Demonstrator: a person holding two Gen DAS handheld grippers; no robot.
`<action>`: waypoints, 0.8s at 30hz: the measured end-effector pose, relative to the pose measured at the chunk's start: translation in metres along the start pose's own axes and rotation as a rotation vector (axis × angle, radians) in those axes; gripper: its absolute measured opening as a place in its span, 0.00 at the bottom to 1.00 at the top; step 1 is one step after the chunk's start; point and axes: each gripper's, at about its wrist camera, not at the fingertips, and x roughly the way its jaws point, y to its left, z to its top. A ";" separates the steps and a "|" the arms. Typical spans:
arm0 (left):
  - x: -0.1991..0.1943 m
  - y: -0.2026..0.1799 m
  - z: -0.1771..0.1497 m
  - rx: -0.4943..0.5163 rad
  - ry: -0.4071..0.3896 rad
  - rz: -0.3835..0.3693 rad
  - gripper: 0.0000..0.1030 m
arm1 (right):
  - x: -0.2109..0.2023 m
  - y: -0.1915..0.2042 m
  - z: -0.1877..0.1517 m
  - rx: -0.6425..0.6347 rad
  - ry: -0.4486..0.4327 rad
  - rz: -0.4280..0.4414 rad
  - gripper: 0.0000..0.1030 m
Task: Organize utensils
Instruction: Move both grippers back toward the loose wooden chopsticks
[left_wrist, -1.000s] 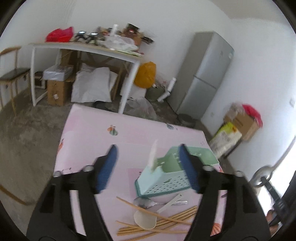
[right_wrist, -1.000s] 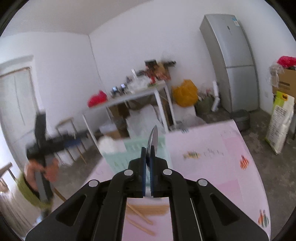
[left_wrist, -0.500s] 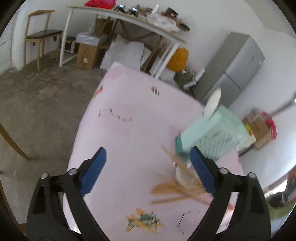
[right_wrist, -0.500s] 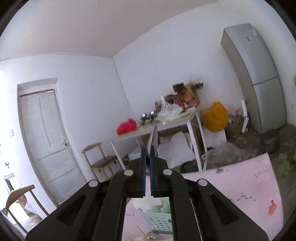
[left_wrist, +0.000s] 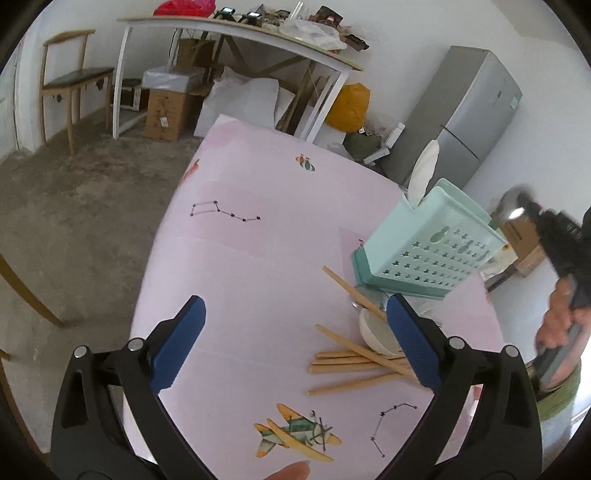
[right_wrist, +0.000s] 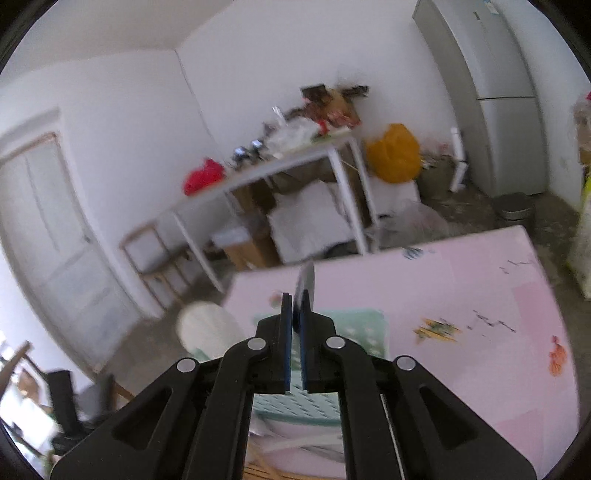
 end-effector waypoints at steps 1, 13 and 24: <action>0.000 -0.001 0.000 -0.001 0.005 -0.018 0.92 | 0.001 0.001 -0.003 -0.020 0.012 -0.022 0.08; -0.014 -0.012 -0.002 0.053 -0.006 -0.097 0.92 | -0.060 0.008 0.006 -0.062 -0.121 -0.105 0.33; -0.018 -0.037 0.001 0.147 -0.036 -0.070 0.92 | -0.066 0.023 -0.080 -0.049 0.093 -0.021 0.41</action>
